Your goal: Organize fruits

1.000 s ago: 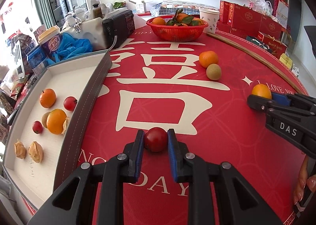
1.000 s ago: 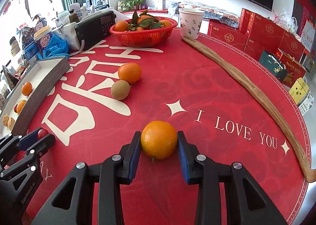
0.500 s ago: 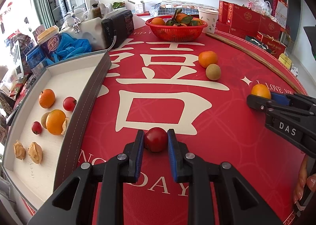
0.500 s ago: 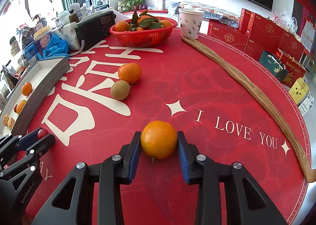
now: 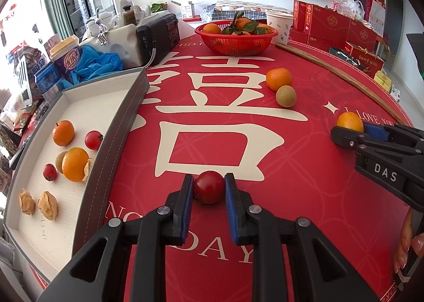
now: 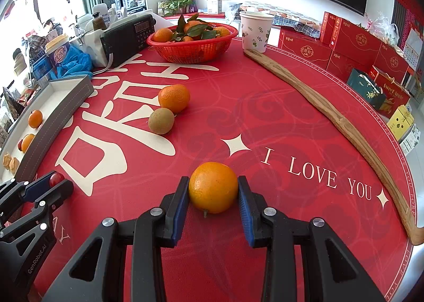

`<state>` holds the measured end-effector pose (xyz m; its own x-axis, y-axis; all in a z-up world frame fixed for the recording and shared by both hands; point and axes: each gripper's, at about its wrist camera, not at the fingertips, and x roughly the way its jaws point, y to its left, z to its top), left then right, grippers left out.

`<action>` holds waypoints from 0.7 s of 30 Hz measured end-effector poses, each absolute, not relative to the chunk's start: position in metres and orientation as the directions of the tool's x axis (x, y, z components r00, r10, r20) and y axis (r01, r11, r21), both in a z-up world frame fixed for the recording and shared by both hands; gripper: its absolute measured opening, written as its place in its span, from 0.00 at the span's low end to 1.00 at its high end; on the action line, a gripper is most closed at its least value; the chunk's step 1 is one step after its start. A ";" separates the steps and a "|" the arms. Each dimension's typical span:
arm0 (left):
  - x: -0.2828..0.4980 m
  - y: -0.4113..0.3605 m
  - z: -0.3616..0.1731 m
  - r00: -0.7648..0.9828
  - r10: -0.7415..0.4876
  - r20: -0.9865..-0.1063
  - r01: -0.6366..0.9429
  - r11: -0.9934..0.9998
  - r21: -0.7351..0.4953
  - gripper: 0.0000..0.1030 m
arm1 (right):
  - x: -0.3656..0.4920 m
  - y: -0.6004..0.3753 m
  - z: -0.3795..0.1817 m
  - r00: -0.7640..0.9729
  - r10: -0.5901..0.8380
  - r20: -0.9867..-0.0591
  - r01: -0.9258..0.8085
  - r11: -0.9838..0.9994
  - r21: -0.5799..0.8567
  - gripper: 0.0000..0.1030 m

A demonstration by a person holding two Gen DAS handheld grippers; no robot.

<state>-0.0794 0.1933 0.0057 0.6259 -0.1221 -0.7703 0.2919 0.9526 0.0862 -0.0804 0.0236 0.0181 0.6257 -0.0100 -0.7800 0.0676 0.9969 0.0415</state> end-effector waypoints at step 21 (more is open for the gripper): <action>-0.080 0.191 0.005 0.629 -0.114 -0.769 0.292 0.951 0.098 0.24 | -0.080 0.024 0.018 0.626 -0.012 -0.780 0.066 0.997 0.038 0.35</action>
